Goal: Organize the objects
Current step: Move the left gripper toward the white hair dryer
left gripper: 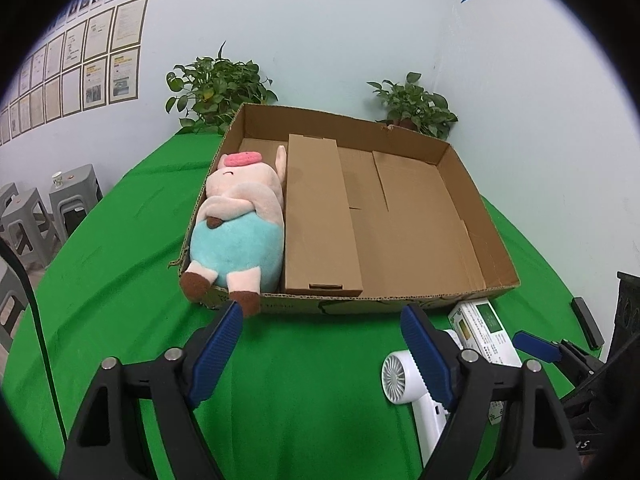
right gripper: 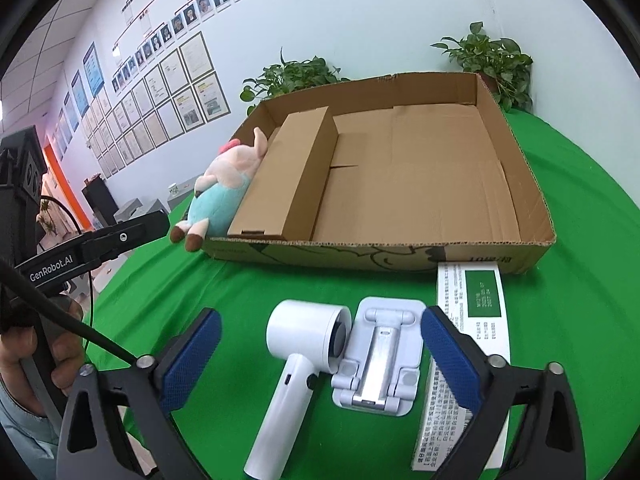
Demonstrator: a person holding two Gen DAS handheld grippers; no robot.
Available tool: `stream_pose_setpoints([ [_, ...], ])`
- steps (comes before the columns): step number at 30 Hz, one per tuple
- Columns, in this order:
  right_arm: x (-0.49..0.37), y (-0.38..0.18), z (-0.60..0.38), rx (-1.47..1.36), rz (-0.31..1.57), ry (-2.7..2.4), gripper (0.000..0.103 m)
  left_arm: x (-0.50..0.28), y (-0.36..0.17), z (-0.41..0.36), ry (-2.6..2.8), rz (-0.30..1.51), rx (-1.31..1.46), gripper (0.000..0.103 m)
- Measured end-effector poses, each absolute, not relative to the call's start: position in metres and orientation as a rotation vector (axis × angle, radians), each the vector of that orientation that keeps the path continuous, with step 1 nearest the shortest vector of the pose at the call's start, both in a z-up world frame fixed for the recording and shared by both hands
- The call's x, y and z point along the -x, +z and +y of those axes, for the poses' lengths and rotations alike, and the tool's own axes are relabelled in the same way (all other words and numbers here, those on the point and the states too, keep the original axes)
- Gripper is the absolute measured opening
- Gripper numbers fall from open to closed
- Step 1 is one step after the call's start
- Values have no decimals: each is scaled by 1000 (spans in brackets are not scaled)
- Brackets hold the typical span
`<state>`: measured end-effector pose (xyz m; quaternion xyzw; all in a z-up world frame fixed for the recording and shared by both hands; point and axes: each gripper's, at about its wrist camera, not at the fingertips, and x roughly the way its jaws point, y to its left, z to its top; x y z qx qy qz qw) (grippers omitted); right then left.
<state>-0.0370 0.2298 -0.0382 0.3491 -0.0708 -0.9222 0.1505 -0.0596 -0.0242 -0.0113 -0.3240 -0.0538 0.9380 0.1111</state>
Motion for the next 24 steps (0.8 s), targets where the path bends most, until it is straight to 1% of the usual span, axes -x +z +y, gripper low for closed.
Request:
stream_pose_setpoints([
  [1, 36, -39, 229, -1008, -198, -2648, 78, 60, -12, -23, 2748, -152, 953, 61],
  [2, 35, -40, 227, -1017, -185, -2648, 63, 60, -14, -20, 2732, -142, 957, 35],
  [3, 34, -42, 226, -1024, -166, -2651, 55, 61, -15, -20, 2724, -142, 964, 22],
  [4, 32, -43, 224, -1026, -149, -2657, 53, 61, -17, -19, 2721, -151, 977, 10],
  [6, 31, -45, 223, -1023, -150, -2644, 54, 60, -19, -19, 2705, -174, 969, 10],
  [7, 30, -46, 223, -1014, -165, -2628, 56, 60, -20, -19, 2697, -186, 964, 11],
  [8, 29, -46, 223, -1010, -174, -2620, 71, 59, -21, -18, 2695, -202, 966, 23],
  [9, 28, -46, 222, -1004, -175, -2614, 94, 59, -22, -18, 2695, -210, 976, 35],
  [10, 27, -47, 222, -993, -181, -2597, 101, 60, -22, -18, 2692, -217, 978, 67],
  [11, 26, -48, 222, -980, -193, -2578, 102, 59, -23, -19, 2686, -241, 973, 87],
  [13, 25, -49, 220, -979, -192, -2552, 102, 59, -25, -23, 2648, -333, 965, 87],
  [18, 17, -57, 208, -991, -159, -2467, 102, 72, -40, -29, 2508, -475, 1104, 87],
  [22, 7, -66, 195, -1000, -118, -2386, 98, 74, -49, -24, 2434, -499, 1144, 87],
  [24, 4, -71, 190, -1021, -91, -2353, 94, 75, -55, -19, 2388, -507, 1159, 87],
])
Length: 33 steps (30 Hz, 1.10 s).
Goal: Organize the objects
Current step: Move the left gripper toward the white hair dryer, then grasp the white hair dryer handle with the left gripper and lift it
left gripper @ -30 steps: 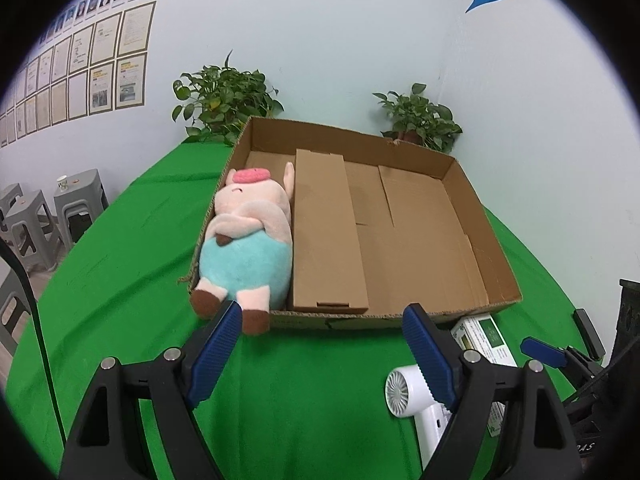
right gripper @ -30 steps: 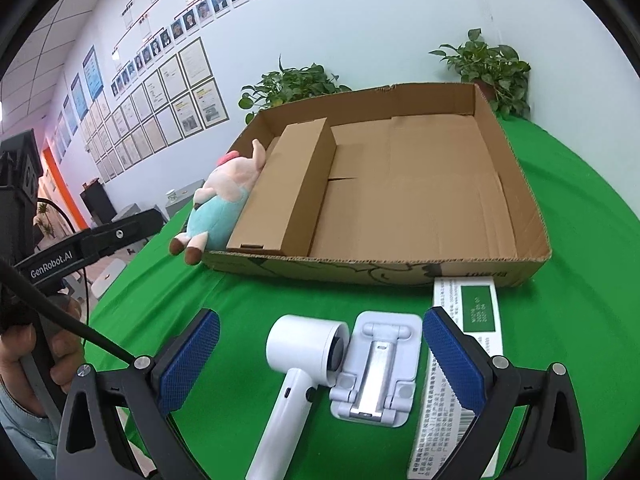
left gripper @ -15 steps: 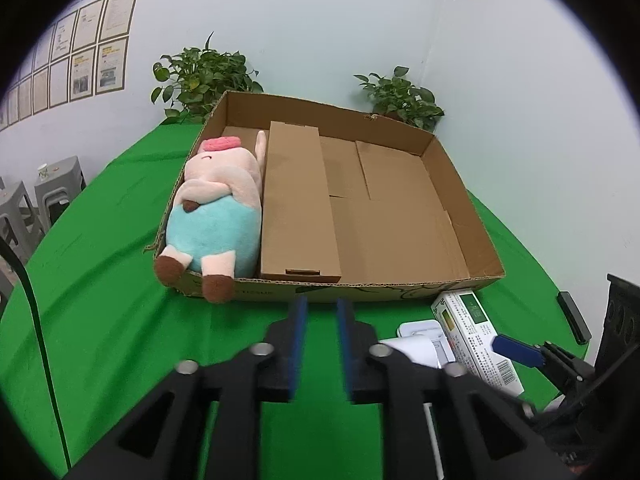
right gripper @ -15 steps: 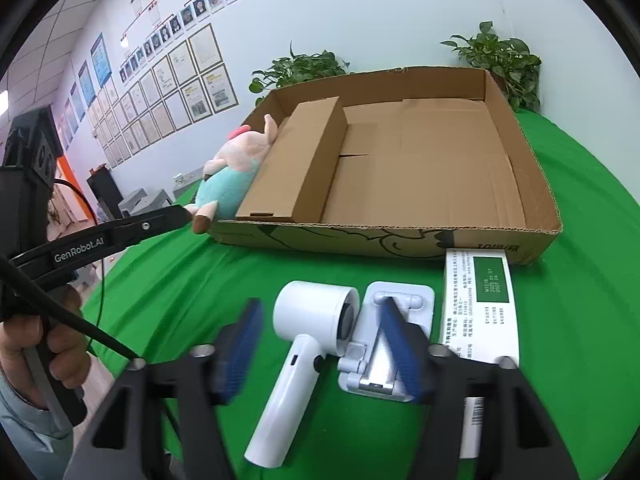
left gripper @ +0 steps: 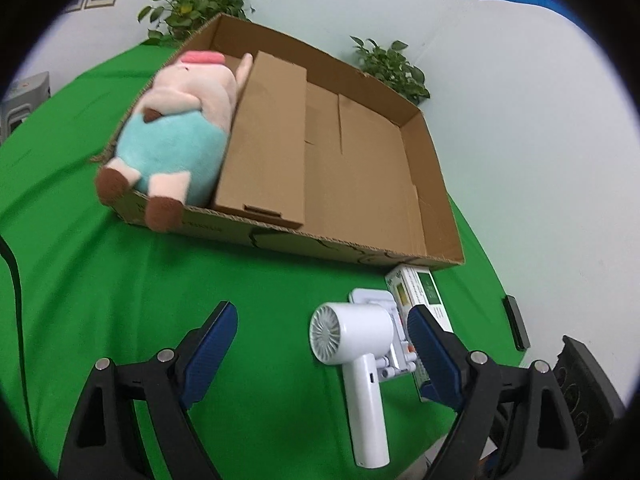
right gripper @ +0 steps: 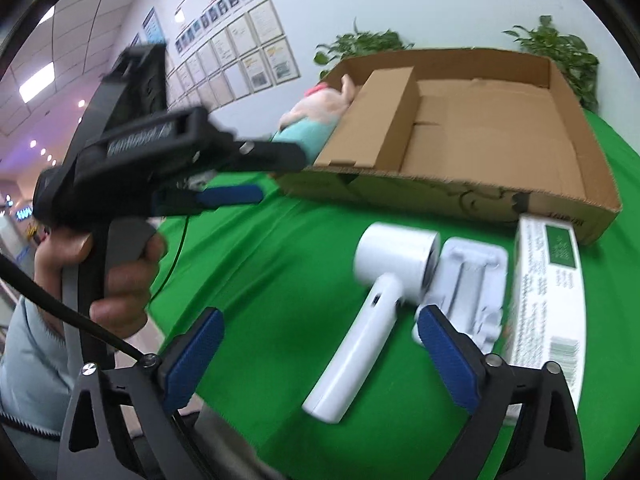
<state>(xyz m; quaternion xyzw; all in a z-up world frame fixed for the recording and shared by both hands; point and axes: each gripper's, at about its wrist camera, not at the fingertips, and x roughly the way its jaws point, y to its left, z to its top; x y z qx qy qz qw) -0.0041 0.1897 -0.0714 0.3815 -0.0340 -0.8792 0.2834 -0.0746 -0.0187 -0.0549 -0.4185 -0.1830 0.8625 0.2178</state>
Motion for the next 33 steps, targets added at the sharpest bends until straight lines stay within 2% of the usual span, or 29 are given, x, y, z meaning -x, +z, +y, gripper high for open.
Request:
stream_pose_setpoints([
  [4, 2, -82, 185, -1067, -72, -2367, 88, 76, -65, -9, 2314, -532, 1179, 87],
  [6, 6, -87, 186, -1112, -73, -2379, 71, 76, -74, 0, 2256, -540, 1200, 86],
  [7, 8, -90, 186, -1137, -68, -2387, 68, 77, -78, 4, 2229, -539, 1216, 86],
  [13, 11, -102, 175, -1187, -10, -2370, 60, 77, -103, 25, 2103, -552, 1266, 86],
  [17, 17, -112, 165, -1235, 49, -2372, 45, 77, -113, 35, 2074, -552, 1291, 85],
  [19, 22, -118, 163, -1268, 49, -2374, 40, 77, -115, 41, 2063, -540, 1301, 85],
  [28, 37, -122, 161, -1286, 18, -2359, 38, 70, -130, 53, 2028, -520, 1340, 82],
  [31, 41, -122, 158, -1285, 6, -2333, 37, 69, -133, 57, 2016, -517, 1345, 72],
  [33, 43, -122, 155, -1282, 5, -2315, 37, 67, -133, 57, 2027, -514, 1335, 72],
])
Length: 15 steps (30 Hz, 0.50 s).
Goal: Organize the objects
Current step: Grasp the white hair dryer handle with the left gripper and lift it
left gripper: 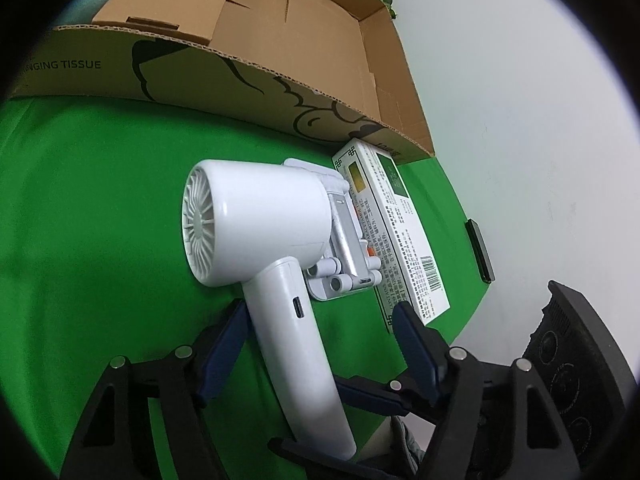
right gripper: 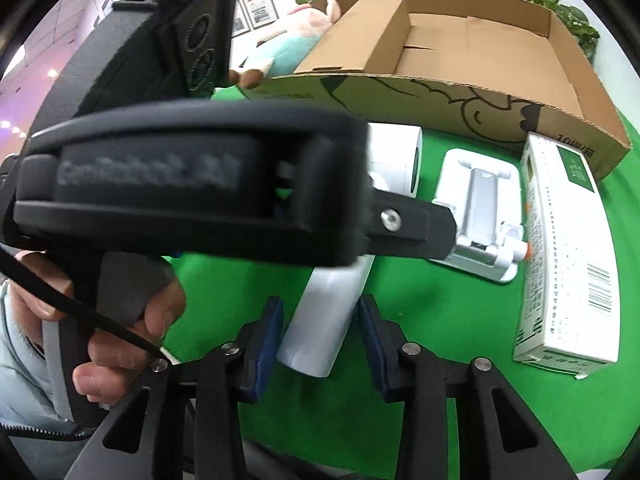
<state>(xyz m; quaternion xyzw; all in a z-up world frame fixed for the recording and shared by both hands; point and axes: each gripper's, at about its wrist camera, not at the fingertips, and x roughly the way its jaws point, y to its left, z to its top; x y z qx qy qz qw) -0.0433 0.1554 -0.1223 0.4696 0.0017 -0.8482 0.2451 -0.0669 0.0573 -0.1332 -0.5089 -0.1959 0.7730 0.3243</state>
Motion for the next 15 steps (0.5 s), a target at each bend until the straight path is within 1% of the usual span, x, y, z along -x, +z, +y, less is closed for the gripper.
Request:
stream_pose_setpoints([
  [1, 45, -122, 154, -1280, 8, -2317, 37, 66, -133, 57, 2030, -516, 1331, 71],
  [3, 49, -122, 153, -1276, 3, -2314, 37, 66, -133, 54, 2046, -517, 1330, 65],
  [4, 51, -122, 153, -1275, -1, -2312, 37, 65, -133, 53, 2054, -517, 1333, 58],
  [5, 53, -122, 153, -1275, -4, -2311, 37, 66, -133, 51, 2062, -517, 1339, 50],
  [6, 56, -122, 152, -1275, -4, -2312, 37, 67, -135, 49, 2071, -517, 1346, 45],
  [7, 58, -121, 151, -1274, -2, -2314, 37, 67, -136, 47, 2076, -515, 1350, 36],
  [8, 60, -121, 151, -1272, -1, -2316, 37, 67, -137, 45, 2083, -517, 1354, 34],
  [11, 68, -120, 148, -1269, -1, -2319, 37, 67, -140, 40, 2070, -561, 1350, 34],
  [15, 79, -119, 143, -1265, 8, -2325, 37, 66, -140, 40, 2075, -562, 1346, 34],
])
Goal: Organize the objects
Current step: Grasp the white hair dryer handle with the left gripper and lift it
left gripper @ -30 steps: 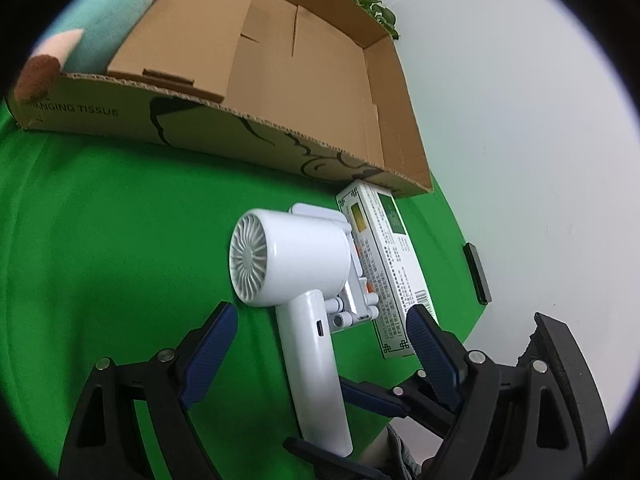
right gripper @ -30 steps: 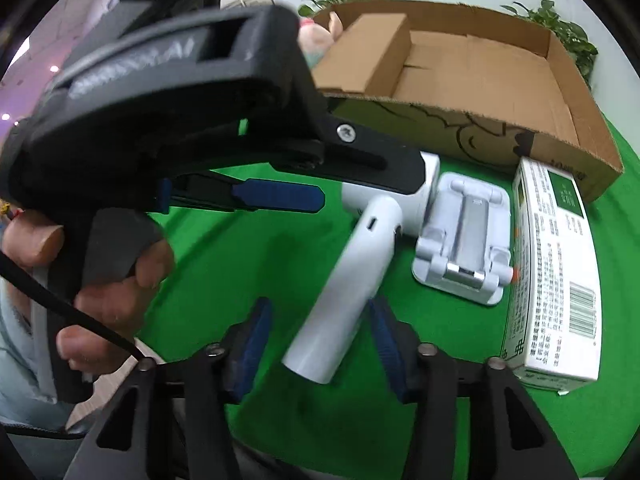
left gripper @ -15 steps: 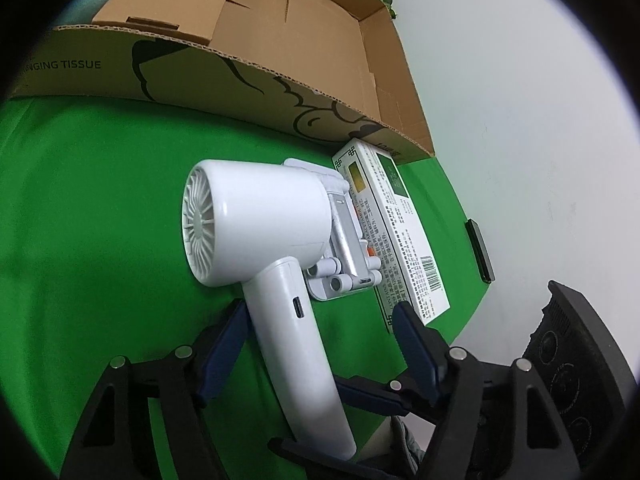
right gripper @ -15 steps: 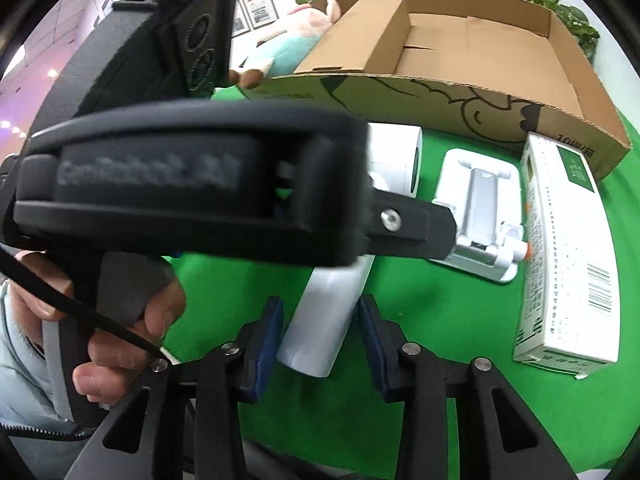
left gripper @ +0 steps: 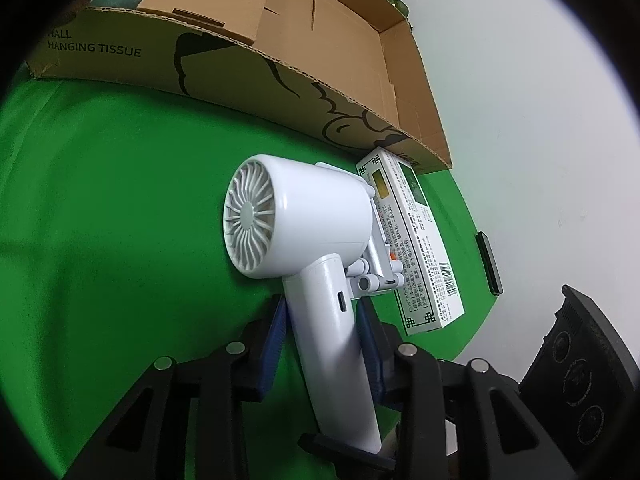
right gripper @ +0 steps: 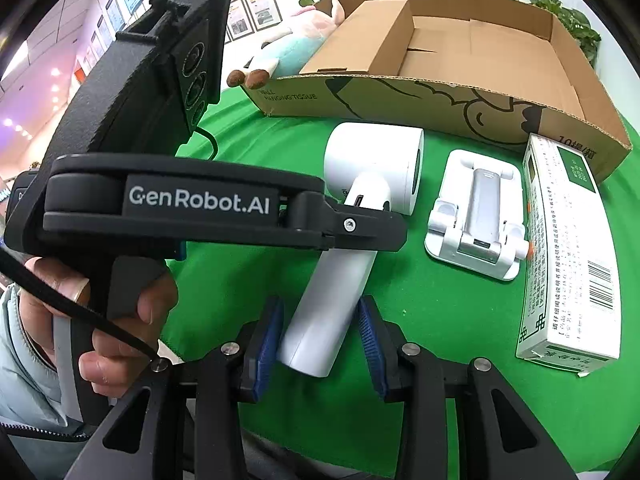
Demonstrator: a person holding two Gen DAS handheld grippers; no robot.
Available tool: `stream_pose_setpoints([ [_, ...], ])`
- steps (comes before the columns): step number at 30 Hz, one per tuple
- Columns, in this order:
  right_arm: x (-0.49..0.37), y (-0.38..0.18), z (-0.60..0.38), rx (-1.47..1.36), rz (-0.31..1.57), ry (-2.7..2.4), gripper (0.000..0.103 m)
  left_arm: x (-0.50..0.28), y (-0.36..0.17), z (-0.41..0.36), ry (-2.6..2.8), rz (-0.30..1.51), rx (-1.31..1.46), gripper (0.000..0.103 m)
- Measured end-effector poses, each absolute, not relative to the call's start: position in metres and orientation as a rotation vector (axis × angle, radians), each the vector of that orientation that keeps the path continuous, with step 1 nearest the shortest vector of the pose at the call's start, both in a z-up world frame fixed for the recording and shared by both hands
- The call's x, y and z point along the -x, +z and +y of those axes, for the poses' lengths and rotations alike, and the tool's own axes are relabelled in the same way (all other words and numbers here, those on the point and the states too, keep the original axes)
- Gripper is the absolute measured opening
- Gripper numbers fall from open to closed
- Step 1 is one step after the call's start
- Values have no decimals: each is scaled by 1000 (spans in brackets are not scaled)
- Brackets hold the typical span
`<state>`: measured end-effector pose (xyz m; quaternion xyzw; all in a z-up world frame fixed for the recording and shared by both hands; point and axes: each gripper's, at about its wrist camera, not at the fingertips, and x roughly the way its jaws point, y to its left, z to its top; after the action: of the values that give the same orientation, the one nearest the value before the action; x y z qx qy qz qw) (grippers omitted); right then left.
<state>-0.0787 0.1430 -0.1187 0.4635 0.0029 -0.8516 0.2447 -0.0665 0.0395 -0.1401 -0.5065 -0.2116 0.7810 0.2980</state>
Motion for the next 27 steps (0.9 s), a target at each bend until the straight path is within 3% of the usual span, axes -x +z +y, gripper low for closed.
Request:
stream_pose_setpoints([
  [27, 183, -95, 117, -1232, -18, -2364, 31, 60, -114, 33, 2128, -539, 1271, 31],
])
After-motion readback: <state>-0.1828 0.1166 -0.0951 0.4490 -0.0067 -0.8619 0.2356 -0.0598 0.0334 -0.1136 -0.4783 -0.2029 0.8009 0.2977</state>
